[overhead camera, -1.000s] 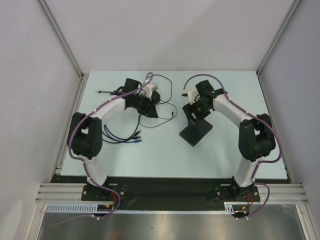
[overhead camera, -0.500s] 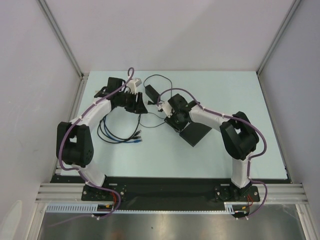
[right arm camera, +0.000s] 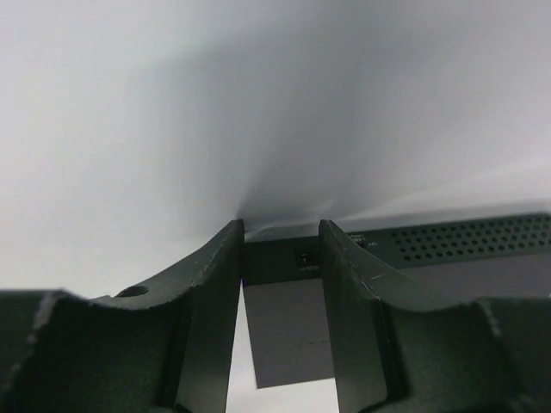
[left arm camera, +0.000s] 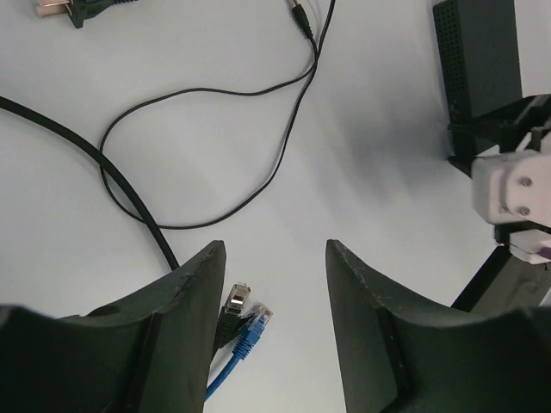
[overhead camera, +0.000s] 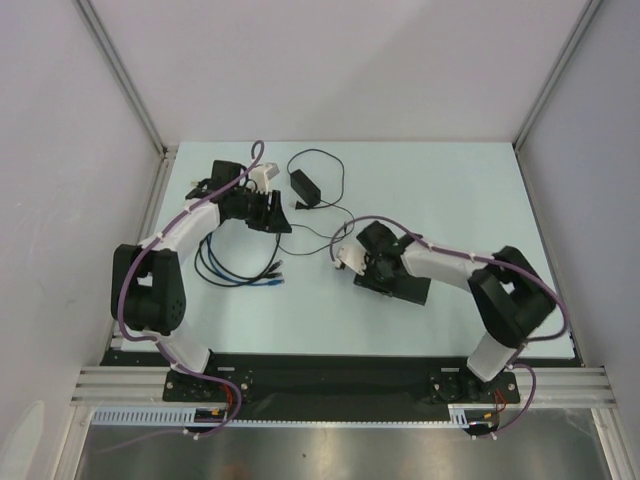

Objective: Insert the plug into the switch port

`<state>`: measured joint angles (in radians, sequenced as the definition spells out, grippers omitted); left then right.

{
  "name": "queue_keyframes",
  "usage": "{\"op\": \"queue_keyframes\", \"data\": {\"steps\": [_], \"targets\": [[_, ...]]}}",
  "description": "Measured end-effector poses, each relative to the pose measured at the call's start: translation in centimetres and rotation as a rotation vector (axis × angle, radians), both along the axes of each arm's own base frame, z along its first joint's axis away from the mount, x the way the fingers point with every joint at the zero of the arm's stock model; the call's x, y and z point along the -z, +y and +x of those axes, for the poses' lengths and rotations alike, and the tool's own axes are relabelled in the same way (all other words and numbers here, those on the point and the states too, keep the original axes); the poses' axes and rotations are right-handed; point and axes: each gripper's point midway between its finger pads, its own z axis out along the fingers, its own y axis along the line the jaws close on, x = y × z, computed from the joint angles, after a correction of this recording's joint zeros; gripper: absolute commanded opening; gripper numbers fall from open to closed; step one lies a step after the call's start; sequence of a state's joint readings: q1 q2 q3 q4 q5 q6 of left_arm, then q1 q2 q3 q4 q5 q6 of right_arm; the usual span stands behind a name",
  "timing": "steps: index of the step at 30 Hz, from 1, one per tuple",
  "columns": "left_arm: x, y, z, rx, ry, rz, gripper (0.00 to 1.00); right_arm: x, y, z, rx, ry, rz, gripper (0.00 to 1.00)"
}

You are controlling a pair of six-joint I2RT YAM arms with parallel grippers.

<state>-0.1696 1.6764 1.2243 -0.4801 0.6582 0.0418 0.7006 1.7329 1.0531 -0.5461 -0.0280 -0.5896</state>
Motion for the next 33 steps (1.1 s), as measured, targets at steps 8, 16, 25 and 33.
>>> {"op": "queue_keyframes", "data": {"steps": [8,16,25,33], "targets": [[-0.2,-0.4,-0.1,0.018,-0.002,-0.025,0.59,-1.0,-9.0,-2.1,-0.067,-0.034,-0.114,0.82],[-0.5,-0.8,0.0,0.042,-0.021,-0.046,0.60,-10.7,-13.4,1.2,0.170,-0.168,0.057,0.94],[-0.1,-1.0,-0.1,0.048,-0.009,-0.047,0.61,-8.9,-24.3,-5.7,0.417,0.047,-0.046,0.86],[0.0,-1.6,-0.4,0.071,-0.011,-0.042,0.64,-3.2,-23.8,-9.7,0.489,0.230,-0.037,0.86]]}}
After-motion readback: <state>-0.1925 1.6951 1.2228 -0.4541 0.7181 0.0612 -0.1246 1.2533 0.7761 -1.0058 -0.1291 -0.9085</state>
